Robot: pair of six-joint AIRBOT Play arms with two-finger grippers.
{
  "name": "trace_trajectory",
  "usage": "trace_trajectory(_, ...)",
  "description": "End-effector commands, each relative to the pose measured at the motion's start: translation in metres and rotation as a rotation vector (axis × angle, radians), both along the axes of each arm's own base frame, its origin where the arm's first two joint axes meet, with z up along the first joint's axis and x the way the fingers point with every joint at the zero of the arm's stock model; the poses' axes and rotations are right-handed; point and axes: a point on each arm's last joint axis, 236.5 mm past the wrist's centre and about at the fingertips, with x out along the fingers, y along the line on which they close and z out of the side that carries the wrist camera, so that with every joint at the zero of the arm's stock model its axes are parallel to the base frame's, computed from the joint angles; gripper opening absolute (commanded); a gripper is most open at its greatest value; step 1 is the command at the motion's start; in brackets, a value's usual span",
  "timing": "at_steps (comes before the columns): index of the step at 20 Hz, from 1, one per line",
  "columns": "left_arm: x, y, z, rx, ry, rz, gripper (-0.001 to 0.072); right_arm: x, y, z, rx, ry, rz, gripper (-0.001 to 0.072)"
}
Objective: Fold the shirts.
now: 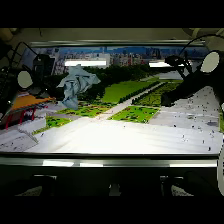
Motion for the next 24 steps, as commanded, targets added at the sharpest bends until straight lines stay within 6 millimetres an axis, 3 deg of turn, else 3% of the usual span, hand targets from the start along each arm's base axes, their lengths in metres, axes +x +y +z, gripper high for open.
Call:
trace_trajectory(1,0.0,0.0,0.0,0.0,-0.001,0.001,0.072,0.0,0.0,0.0,0.0,0.0,0.001,0.0667)
trace_trajectory(12,0.0,0.0,0.0,0.0,-0.001,0.001,0.072,0.002,0.001,0.001,0.001,-0.008,0.0,0.0668)
trace_trajectory(14,0.004,-0.001,0.001,-0.01,-0.015,0.011,0.072,0.026,0.0,0.006,0.004,-0.11,-0.015,0.0668)
trace_trajectory(24,0.096,-0.026,0.048,-0.115,-0.444,-0.019,0.0719,0.074,-0.004,0.026,-0.002,-0.331,-0.048,0.0668)
